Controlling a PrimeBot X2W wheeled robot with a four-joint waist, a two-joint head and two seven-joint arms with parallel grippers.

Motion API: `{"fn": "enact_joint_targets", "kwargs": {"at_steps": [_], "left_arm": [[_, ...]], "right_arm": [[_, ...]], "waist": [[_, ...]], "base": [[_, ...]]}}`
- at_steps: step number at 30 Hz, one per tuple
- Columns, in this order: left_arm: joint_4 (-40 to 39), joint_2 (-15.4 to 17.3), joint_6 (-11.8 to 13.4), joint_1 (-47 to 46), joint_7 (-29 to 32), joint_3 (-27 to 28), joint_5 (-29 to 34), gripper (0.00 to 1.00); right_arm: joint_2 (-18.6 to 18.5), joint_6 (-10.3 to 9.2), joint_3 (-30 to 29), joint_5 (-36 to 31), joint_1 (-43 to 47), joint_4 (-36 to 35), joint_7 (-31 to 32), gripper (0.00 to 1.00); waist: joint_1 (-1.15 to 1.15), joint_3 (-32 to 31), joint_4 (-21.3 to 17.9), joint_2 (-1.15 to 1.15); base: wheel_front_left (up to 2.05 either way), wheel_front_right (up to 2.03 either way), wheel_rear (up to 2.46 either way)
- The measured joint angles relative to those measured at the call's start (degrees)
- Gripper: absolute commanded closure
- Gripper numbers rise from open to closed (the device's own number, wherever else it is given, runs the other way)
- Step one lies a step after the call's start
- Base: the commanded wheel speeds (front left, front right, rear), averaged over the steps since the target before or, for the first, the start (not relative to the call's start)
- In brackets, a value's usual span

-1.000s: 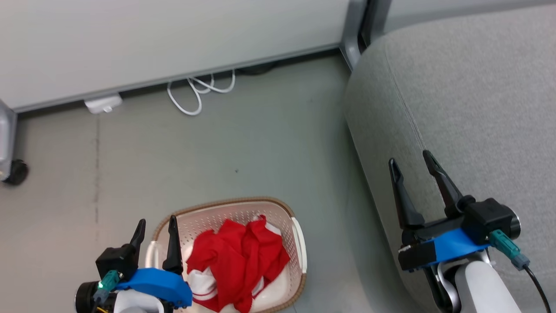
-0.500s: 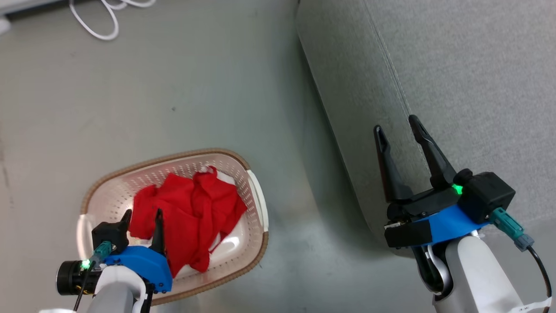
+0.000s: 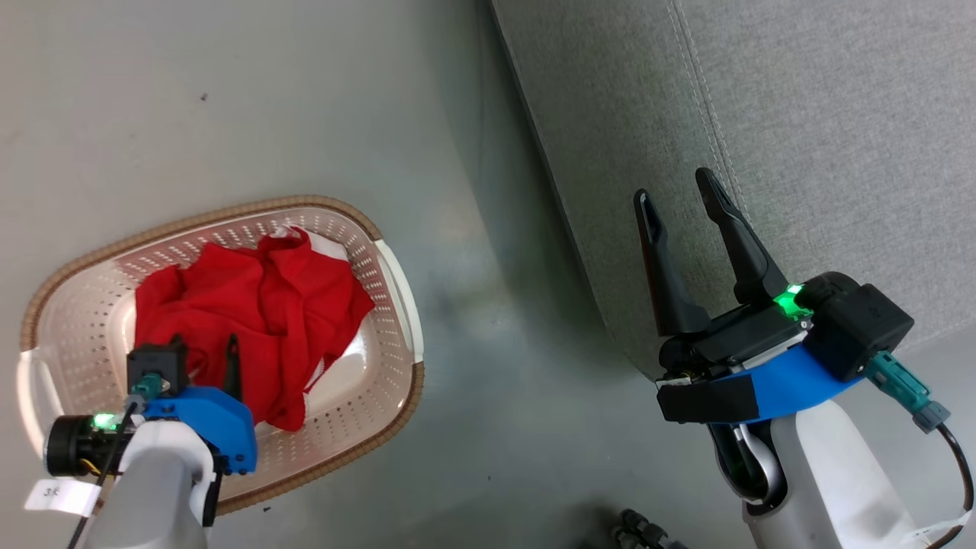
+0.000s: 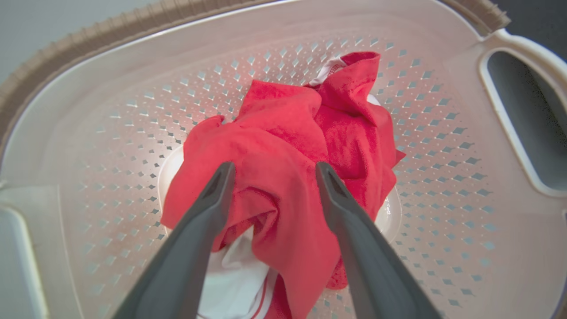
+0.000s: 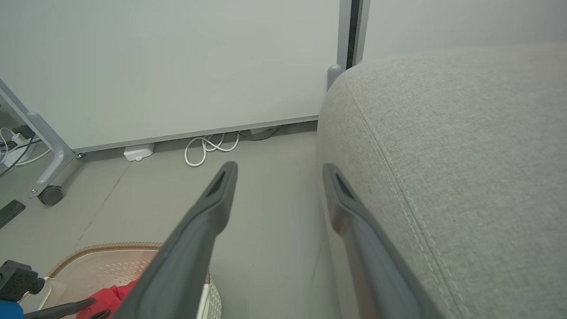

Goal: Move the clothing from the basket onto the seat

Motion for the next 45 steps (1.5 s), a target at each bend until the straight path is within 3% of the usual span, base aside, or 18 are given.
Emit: {"fn": "enact_joint_targets", "kwargs": {"at_steps": [5, 11, 16, 17, 18, 19, 33, 45], "left_arm": [[2.5, 1.7, 1.7, -2.4, 0.8, -0.1, 0.4, 0.0], [5.7, 3.5, 5.8, -4.3, 4.0, 0.3, 0.4, 0.0], [7.5, 3.9, 6.2, -5.4, 7.3, 0.5, -0.4, 0.0], [7.7, 3.9, 6.2, -5.6, 7.7, 0.5, -0.6, 0.41], [7.9, 3.9, 6.2, -5.6, 7.9, 0.4, -0.6, 0.74], [7.9, 3.9, 6.1, -5.8, 8.3, 0.3, -0.6, 1.0], [8.1, 3.0, 5.2, -6.2, 8.4, -0.7, -1.7, 1.0], [8.5, -1.9, 3.4, -6.2, 5.2, -1.2, -4.0, 1.0]], "right_arm": [[0.0, 0.0, 0.9, 1.0, -0.4, -0.7, 0.0, 0.0], [0.0, 0.0, 1.6, 2.4, -0.5, -1.0, 0.0, 0.0], [0.0, 0.0, 1.7, 3.4, -0.5, -1.1, 0.0, 0.0], [0.0, 0.0, 1.7, 3.5, -0.5, -1.1, 0.0, 0.0], [0.0, 0.0, 1.7, 3.5, -0.5, -1.1, 0.0, 0.0], [0.0, 0.0, 1.7, 3.6, -0.5, -1.1, 0.0, 0.0], [0.0, 0.0, 1.2, 3.9, -1.0, -1.0, 0.0, 0.0], [0.0, 0.0, -0.6, 0.2, -1.0, 0.5, 0.0, 0.0]], "waist": [[0.0, 2.5, -1.5, 0.0], [0.0, 3.9, -3.7, 0.0], [0.0, 4.8, -5.0, 0.0], [-0.01, 4.9, -5.2, 0.0], [-0.01, 5.0, -5.4, 0.0], [-0.01, 5.1, -5.5, 0.0], [-0.01, 4.4, -5.2, 0.0], [-0.01, -1.5, -0.8, 0.0]], "base": [[0.0, 0.0, 0.0], [0.0, 0.0, 0.0], [0.0, 0.0, 0.0], [0.0, 0.0, 0.0], [0.0, 0.0, 0.0], [0.0, 0.0, 0.0], [0.0, 0.0, 0.0], [0.0, 0.0, 0.0]]}}
